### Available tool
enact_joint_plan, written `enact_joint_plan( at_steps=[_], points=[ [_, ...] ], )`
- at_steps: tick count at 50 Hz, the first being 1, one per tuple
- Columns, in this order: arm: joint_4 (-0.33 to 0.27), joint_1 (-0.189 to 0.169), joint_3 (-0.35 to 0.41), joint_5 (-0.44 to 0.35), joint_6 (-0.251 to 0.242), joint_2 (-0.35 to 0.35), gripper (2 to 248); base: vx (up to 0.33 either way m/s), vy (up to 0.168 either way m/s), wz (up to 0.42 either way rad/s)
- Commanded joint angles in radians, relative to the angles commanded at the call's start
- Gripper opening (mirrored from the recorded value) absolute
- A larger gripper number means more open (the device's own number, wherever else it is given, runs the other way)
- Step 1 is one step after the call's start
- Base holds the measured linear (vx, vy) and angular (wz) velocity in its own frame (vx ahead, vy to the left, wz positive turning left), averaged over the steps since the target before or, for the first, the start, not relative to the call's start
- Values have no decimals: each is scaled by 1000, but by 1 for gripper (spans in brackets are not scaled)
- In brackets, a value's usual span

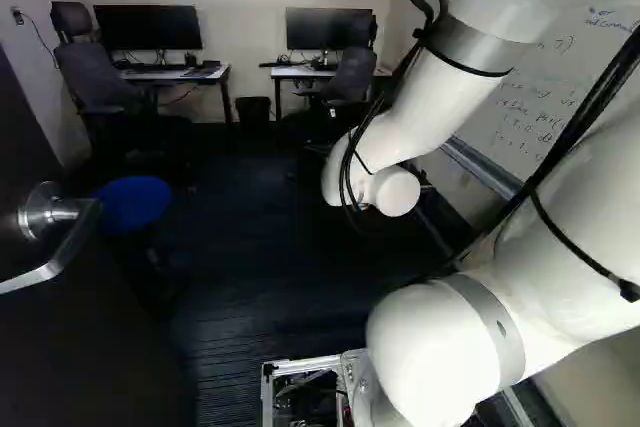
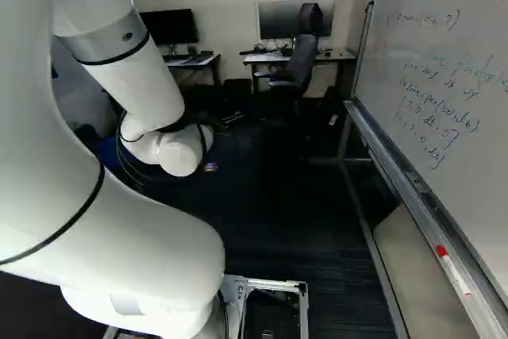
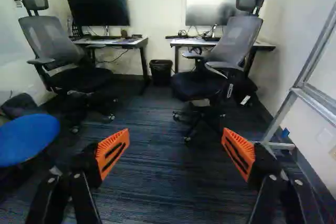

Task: Open the door and move inside

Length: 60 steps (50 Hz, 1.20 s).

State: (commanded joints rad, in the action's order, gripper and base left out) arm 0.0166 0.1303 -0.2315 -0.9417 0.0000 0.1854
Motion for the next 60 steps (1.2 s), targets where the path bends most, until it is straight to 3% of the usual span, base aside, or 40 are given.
enact_joint_plan(
  at_steps=[25, 60],
  points=[
    [0, 0, 0, 0, 0, 0, 247, 142, -19, -4],
    [0, -2, 3, 1, 0, 2, 247, 0, -1, 0]
  ],
)
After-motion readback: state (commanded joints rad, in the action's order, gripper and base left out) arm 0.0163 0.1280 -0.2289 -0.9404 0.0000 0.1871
